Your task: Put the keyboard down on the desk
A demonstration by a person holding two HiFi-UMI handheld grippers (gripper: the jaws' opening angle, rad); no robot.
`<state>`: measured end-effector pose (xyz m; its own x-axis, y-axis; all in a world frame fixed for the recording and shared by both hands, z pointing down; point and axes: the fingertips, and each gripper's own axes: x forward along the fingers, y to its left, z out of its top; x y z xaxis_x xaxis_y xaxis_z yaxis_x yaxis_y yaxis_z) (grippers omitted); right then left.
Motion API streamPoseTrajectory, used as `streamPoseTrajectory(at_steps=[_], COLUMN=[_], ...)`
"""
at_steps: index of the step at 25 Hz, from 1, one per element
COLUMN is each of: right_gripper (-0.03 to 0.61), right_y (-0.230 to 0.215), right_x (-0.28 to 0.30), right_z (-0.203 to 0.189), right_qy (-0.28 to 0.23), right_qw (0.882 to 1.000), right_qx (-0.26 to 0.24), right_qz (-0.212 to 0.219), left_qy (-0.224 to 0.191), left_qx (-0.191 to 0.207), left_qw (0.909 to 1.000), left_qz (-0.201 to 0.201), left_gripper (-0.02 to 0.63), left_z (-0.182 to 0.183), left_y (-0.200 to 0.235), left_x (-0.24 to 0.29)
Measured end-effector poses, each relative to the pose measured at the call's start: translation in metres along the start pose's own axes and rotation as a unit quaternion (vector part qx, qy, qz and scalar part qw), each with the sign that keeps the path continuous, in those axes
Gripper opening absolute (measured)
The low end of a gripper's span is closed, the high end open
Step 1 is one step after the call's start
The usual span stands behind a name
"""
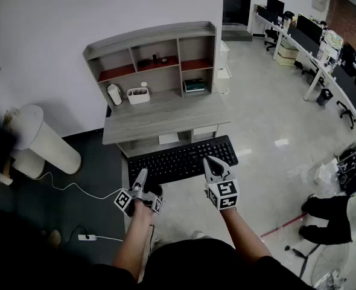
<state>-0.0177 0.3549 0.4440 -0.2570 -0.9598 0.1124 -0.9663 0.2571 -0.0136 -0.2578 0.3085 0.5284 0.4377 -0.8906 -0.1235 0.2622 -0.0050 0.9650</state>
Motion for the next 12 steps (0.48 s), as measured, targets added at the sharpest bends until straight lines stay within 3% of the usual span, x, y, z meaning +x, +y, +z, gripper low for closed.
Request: streamPoseTrajectory(at_steps=[12], right_gripper=[0.014], right_y=[-0.026], right_x=[-0.021], right_z=[-0.013], right_qy=[-0.003], right_qw=[1.000], right_qx=[0.021], right_qz=[0.018], left_qy=[-0.018], left_qx=[0.001], left_qw=[0.9998], left_qz=[0.006], left_gripper=[0.098], left_z=[-0.030], left_y=[0.014], left_x=[-0.003])
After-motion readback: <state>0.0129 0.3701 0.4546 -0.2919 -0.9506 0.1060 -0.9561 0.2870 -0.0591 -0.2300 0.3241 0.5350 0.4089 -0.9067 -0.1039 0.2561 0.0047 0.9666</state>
